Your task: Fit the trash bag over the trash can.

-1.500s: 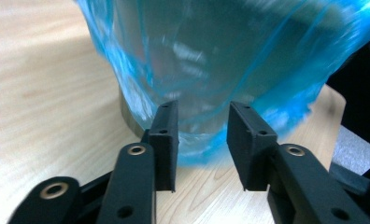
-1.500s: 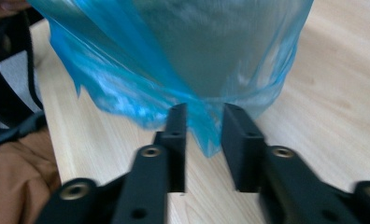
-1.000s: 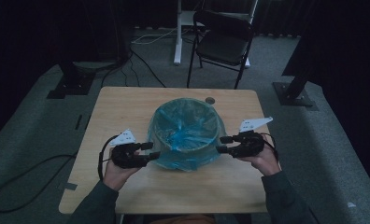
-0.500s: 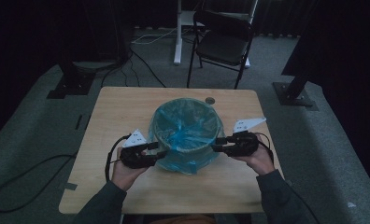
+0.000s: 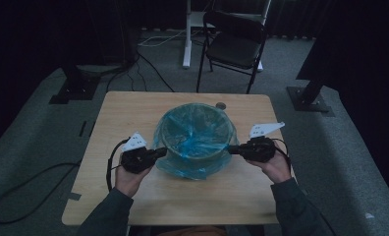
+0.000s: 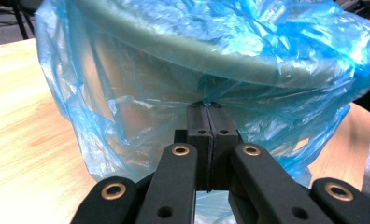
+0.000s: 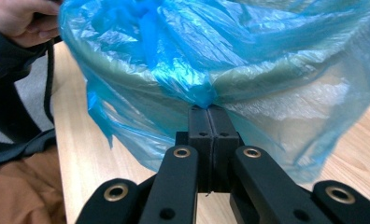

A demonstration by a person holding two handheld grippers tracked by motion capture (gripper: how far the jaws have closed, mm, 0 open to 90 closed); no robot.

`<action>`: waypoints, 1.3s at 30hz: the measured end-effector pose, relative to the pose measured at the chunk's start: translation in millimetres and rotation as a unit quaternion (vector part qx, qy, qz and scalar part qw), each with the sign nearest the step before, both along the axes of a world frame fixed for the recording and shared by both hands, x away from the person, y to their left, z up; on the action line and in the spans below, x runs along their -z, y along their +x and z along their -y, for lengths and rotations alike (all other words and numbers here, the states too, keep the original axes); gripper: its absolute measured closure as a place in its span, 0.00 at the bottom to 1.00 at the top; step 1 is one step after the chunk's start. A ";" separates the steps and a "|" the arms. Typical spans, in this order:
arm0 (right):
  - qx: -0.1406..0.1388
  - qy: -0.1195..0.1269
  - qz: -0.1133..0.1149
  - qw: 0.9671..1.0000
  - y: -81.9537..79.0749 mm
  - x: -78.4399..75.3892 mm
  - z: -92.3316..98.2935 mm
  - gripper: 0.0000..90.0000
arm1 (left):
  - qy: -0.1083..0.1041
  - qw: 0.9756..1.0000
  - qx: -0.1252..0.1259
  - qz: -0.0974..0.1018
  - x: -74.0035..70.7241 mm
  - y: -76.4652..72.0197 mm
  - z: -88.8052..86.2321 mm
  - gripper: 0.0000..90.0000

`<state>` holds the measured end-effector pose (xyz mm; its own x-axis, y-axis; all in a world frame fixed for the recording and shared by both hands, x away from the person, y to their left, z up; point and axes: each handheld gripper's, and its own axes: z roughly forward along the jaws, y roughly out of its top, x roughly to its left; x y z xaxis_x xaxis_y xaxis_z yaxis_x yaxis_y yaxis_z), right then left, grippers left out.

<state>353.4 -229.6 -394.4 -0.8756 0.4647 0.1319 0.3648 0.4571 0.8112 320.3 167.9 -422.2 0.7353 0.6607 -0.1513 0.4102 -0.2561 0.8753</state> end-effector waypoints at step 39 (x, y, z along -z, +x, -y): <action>0.031 0.011 0.001 0.999 9.8 -0.3 16.5 0.68 | -0.038 0.998 -0.032 0.026 -30.1 18.6 -38.7 0.69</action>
